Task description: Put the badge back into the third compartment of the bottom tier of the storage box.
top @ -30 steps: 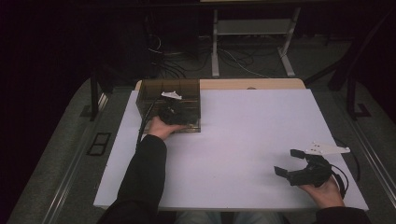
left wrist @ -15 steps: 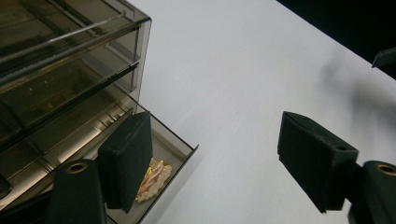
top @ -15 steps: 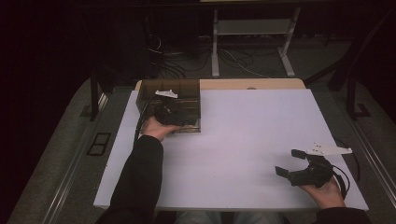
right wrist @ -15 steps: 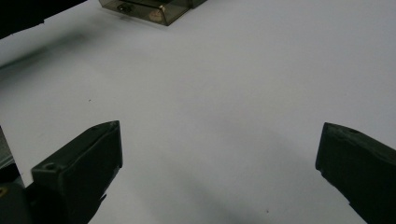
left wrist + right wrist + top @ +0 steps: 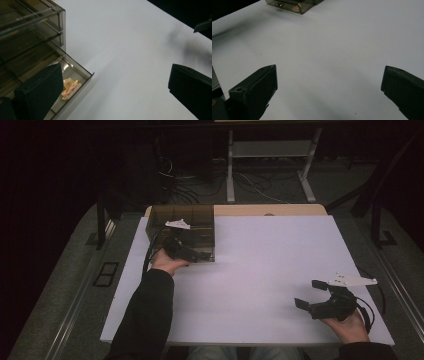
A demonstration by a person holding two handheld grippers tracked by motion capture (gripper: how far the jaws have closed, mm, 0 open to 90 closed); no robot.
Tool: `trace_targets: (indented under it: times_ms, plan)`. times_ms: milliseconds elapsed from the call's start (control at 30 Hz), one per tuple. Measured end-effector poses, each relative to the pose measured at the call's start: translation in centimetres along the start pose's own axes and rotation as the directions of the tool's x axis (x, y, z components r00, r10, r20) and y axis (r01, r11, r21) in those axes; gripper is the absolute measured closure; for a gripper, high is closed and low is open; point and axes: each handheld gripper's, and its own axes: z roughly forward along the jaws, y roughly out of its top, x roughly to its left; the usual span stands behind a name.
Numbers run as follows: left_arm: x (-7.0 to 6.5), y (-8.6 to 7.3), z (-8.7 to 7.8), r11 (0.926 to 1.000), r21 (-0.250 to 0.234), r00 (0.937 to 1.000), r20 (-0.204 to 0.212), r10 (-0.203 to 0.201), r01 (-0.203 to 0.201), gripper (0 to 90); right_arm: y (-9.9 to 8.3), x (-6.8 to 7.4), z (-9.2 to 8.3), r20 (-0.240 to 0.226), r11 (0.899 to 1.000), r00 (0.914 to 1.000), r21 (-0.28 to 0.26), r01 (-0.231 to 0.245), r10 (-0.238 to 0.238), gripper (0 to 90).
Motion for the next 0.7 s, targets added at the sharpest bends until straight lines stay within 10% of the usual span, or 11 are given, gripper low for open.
trace_targets:
  times_ms: [700]
  plan:
    - [-4.4, -2.5, -1.4, 0.9915, -0.069, 0.9939, -0.016, 0.109, -0.11, 0.0, 0.0, 0.0, 0.1, 0.001, 1.0, 1.0, 0.003, 0.006, -0.006, 0.3]
